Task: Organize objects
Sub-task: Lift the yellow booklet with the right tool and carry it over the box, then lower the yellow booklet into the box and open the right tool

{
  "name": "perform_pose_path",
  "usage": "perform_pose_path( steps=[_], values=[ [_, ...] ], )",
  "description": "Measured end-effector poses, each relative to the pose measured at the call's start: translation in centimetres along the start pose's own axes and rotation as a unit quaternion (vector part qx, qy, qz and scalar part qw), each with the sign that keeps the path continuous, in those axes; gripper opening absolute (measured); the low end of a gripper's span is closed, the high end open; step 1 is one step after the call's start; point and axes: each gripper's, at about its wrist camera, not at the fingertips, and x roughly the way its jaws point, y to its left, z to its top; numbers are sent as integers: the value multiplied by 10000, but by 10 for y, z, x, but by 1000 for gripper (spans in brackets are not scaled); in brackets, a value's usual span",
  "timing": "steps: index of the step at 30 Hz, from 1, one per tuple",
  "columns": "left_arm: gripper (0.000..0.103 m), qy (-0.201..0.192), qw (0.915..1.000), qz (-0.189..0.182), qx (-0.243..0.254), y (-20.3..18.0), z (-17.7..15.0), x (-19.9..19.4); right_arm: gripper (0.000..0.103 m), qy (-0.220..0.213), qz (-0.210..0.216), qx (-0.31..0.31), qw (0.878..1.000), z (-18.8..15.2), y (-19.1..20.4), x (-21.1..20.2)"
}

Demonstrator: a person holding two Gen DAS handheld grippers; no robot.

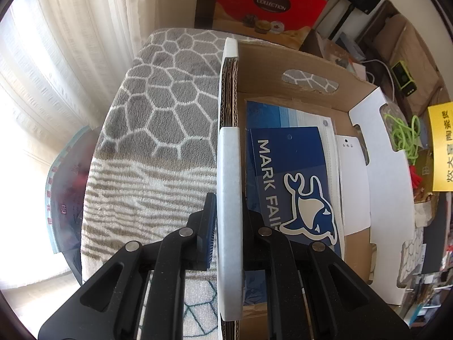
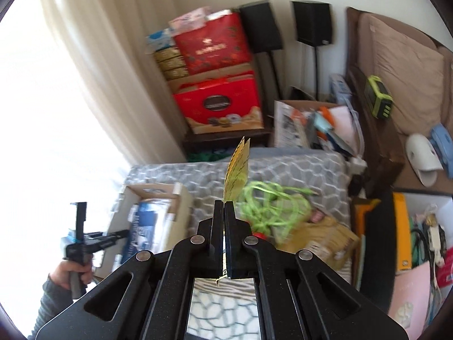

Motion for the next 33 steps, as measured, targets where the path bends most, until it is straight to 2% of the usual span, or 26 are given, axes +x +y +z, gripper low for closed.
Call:
perform_pose_path(
  steps=[9, 16, 23, 30, 32, 33],
  values=[
    [12, -26, 9999, -94, -75, 2, -1, -1, 0, 40, 788, -464, 9958, 19, 99, 34],
    [14, -39, 9993, -293, -230, 9, -3, 0, 0, 386, 1323, -168, 9903, 1, 127, 101],
    [14, -46, 9993, -298, -201, 11, -4, 0, 2, 969, 997, 49, 9903, -32, 104, 161],
    [15, -57, 9994, -288, -181, 10, -6, 0, 5, 1065, 421, -379, 9927, -31, 98, 178],
    [15, -60, 9993, -299, -195, 10, -5, -1, 21, 1127, 467, -416, 9917, -27, 100, 189],
    [15, -61, 9993, -306, -200, 9, -7, -1, 25, 1153, 535, -449, 9909, -25, 102, 194]
  ],
)
